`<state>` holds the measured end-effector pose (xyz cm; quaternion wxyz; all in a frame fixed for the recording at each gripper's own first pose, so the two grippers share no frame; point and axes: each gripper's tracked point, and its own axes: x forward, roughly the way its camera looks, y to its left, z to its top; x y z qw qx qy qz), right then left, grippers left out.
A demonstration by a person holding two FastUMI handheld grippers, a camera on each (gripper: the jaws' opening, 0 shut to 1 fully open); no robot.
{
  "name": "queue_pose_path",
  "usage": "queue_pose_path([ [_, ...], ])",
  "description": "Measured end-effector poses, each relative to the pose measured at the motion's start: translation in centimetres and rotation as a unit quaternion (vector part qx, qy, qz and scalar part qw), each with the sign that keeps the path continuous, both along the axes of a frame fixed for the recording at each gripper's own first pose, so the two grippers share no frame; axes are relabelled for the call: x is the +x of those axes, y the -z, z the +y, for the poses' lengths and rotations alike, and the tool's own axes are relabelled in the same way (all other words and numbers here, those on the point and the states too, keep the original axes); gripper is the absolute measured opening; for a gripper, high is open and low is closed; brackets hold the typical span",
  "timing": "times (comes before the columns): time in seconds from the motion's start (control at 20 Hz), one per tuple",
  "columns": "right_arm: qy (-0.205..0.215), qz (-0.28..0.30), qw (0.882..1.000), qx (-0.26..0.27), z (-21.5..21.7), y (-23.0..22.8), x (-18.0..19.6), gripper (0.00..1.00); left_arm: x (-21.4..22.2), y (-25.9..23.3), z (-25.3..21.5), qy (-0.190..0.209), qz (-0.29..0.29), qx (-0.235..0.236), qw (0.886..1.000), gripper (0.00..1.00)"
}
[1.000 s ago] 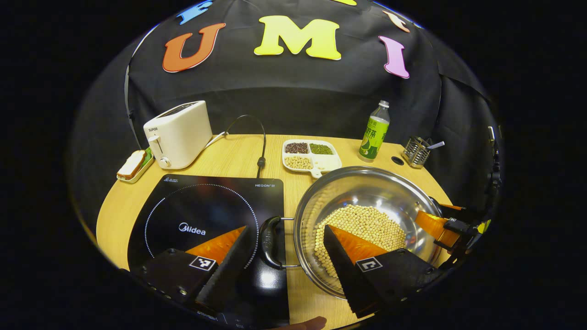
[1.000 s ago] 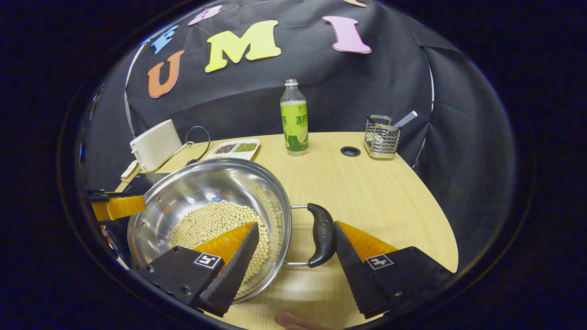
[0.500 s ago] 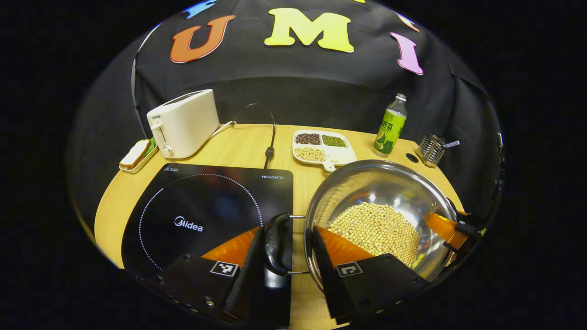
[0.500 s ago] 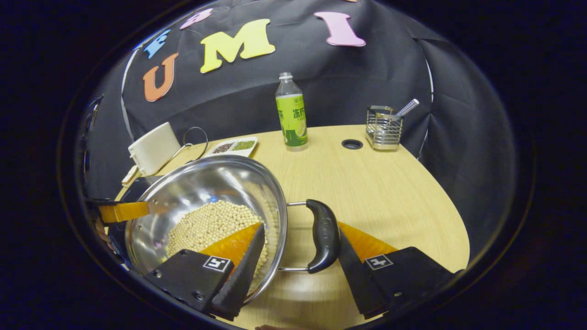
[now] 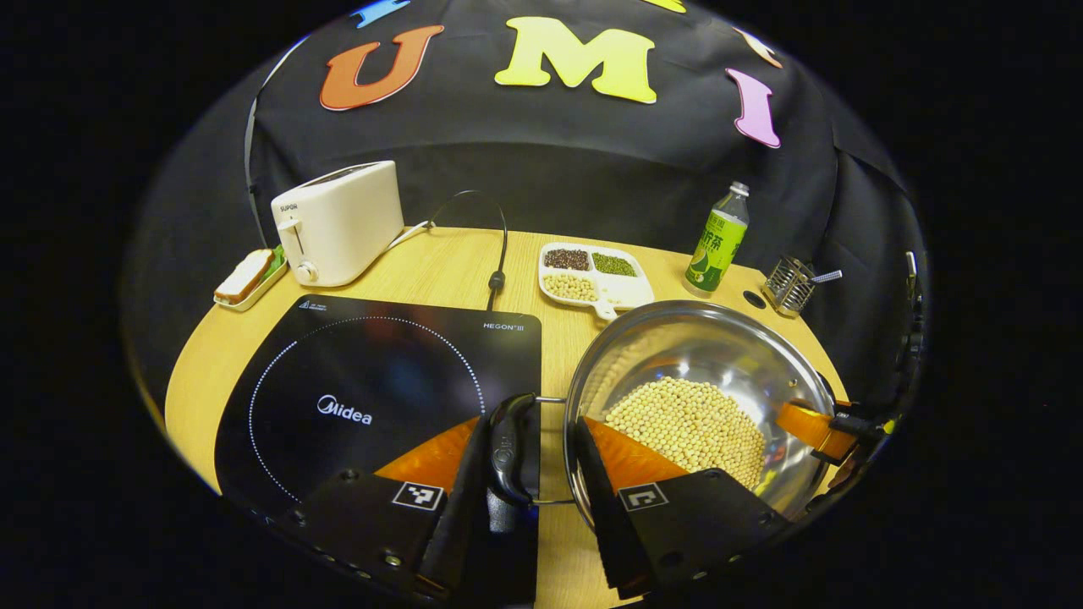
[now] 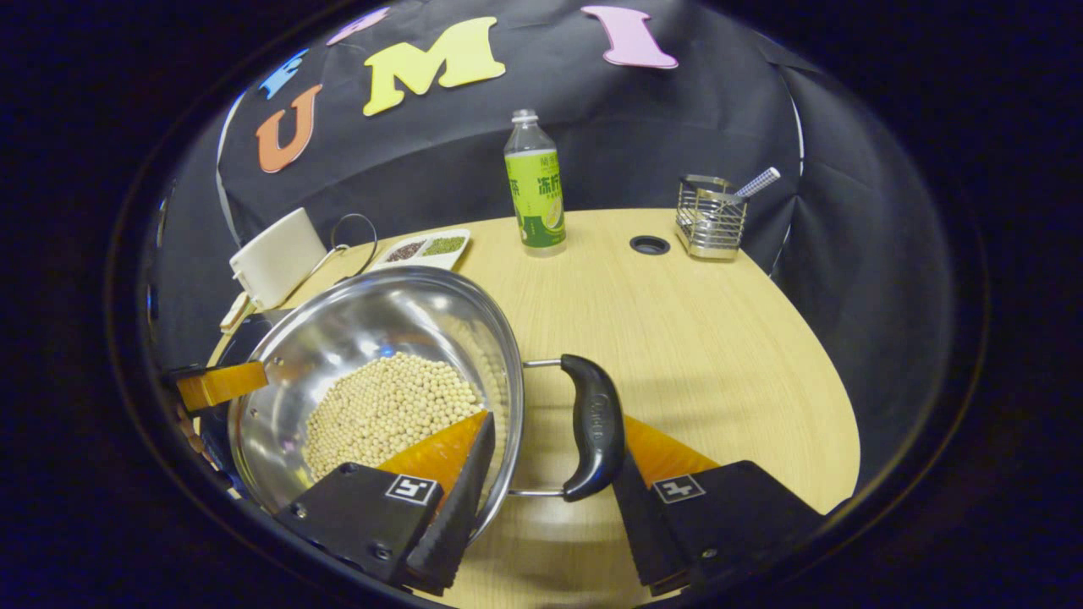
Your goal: First push the handle of the pot to place it horizontally, then grasp the pot with both hands and set it on the induction cooktop.
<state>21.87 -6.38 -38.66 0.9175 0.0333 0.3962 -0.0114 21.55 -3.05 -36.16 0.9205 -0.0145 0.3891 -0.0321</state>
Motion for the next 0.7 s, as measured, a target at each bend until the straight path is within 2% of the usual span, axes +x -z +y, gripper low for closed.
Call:
queue_pose_path([
  [0.1,0.003,0.014,1.000,0.001,-0.1,0.0,-0.1,0.75,-0.1,0.1,0.1,0.012,-0.008,-0.001,1.000,0.60],
  [0.2,0.007,0.007,1.000,-0.020,-0.8,-1.0,0.4,0.76,-0.1,0.1,0.1,0.021,-0.013,0.000,1.000,0.60],
  [0.25,0.006,0.001,1.000,-0.030,-1.0,-1.7,0.7,0.73,-0.1,0.1,0.1,0.024,-0.014,0.000,1.000,0.60],
  [0.35,-0.003,-0.001,0.999,-0.038,-0.6,-2.7,1.1,0.74,-0.2,0.1,0.2,0.025,-0.014,-0.003,1.000,0.60],
  [0.4,-0.008,0.010,0.999,-0.046,-0.8,-2.5,1.0,0.69,0.0,0.2,0.2,0.024,-0.015,-0.004,1.000,0.60],
  [0.45,-0.015,0.017,0.998,-0.052,-0.8,-2.5,1.0,0.68,-0.1,0.2,0.2,0.023,-0.014,-0.007,1.000,0.58],
  [0.7,-0.008,0.044,0.998,-0.038,-0.7,-2.3,0.8,0.67,-0.1,0.2,0.3,0.028,-0.011,-0.008,1.000,0.58],
])
